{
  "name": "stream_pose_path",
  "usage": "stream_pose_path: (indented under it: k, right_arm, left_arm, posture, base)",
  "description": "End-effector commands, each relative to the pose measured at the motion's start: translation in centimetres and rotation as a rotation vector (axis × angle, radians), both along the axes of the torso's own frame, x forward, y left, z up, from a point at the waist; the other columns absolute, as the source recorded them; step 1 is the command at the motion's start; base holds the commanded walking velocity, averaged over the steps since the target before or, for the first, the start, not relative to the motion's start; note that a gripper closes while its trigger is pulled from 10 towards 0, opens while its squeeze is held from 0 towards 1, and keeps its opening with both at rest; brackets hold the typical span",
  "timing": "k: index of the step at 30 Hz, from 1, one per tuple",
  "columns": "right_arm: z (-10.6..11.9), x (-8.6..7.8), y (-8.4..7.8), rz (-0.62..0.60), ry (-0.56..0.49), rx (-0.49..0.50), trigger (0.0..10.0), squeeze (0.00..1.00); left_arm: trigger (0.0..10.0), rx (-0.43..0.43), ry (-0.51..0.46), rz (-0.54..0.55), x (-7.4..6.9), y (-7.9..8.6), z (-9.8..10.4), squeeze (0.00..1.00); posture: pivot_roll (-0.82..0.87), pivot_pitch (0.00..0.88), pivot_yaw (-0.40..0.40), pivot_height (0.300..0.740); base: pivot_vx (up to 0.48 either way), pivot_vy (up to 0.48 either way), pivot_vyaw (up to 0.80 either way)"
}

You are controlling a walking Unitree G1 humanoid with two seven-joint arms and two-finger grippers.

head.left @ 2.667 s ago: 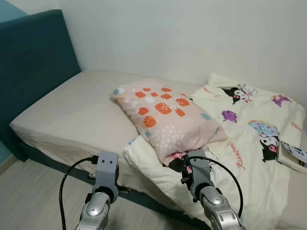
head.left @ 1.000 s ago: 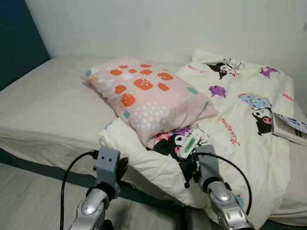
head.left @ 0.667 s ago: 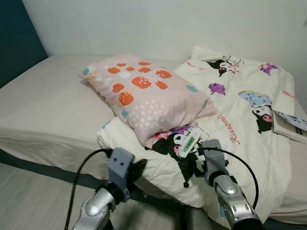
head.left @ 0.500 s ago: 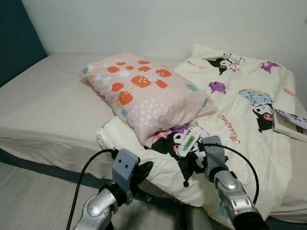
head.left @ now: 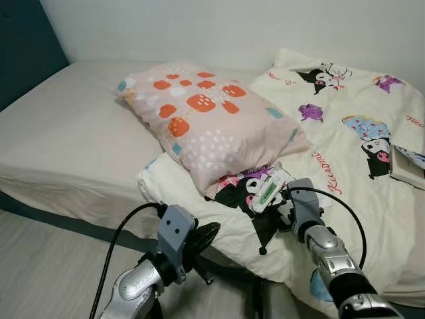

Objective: Clean up the room

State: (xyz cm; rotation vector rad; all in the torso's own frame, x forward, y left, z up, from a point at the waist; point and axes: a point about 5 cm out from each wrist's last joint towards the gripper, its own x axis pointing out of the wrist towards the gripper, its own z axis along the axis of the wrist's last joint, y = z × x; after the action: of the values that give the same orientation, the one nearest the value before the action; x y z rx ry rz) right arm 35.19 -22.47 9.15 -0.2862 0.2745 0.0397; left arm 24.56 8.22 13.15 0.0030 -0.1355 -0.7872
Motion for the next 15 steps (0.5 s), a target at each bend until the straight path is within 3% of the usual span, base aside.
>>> stream_pose_path:
  k: [1,15]
  right_arm:
    - [-0.5,-0.1,-0.3,0.001,0.03,-0.035,10.0,0.0]
    - [-0.7,-0.3,-2.2,-0.071,0.07,-0.118,10.0,0.0]
  left_arm:
    - [10.0,0.014,0.011,-0.016,-0.3,0.1,-0.1,0.0]
    - [10.0,0.02,0.029,-0.056,-0.7,0.0,0.1,0.0]
  posture:
    - [-0.02,0.261,0.031,0.567]
    - [-0.02,0.24,0.037,0.567]
  base:
    - [0.0,0.0,0.0]
    - [0.0,0.0,0.0]
